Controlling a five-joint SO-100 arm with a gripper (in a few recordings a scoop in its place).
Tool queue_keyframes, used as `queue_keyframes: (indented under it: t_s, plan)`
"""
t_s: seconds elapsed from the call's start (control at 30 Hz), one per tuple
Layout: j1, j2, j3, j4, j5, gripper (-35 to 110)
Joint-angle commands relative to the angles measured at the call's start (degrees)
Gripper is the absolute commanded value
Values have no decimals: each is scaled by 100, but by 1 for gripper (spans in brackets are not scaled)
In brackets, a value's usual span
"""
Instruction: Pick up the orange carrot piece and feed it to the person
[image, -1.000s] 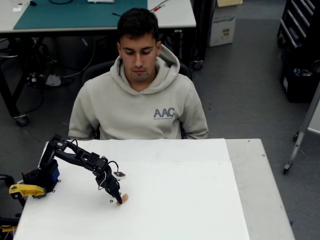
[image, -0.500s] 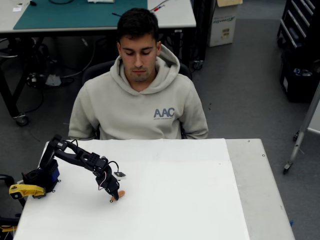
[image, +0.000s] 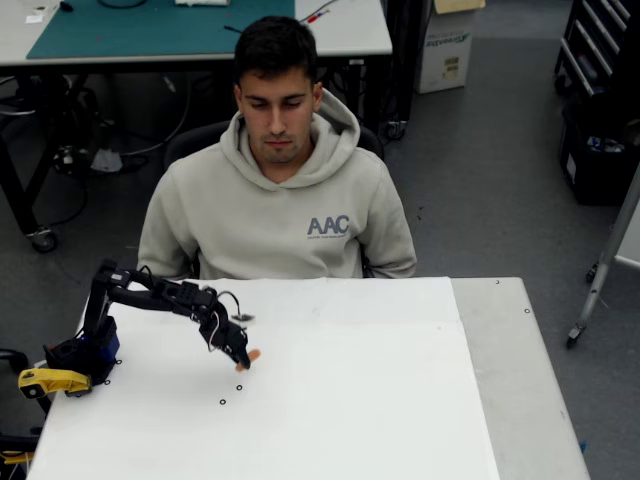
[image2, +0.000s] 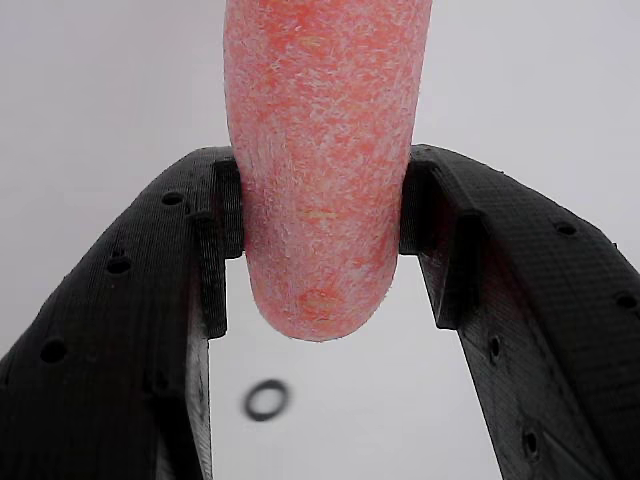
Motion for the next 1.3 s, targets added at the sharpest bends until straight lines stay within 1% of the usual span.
queue_keyframes:
  t_s: [0.0, 0.1, 0.23, 0.67, 0.93, 1.27]
  plan:
    - [-220, 1371, -97, 0, -44, -3]
    - [-519, 1652, -176, 0, -53, -3]
    - [-844, 1564, -817, 0, -53, -3]
    - [-1415, -308, -4395, 0, -97, -3]
    - [-1793, -1670, -6319, 0, -1063, -3]
    - [-2522, -2716, -8341, 0, -1538, -3]
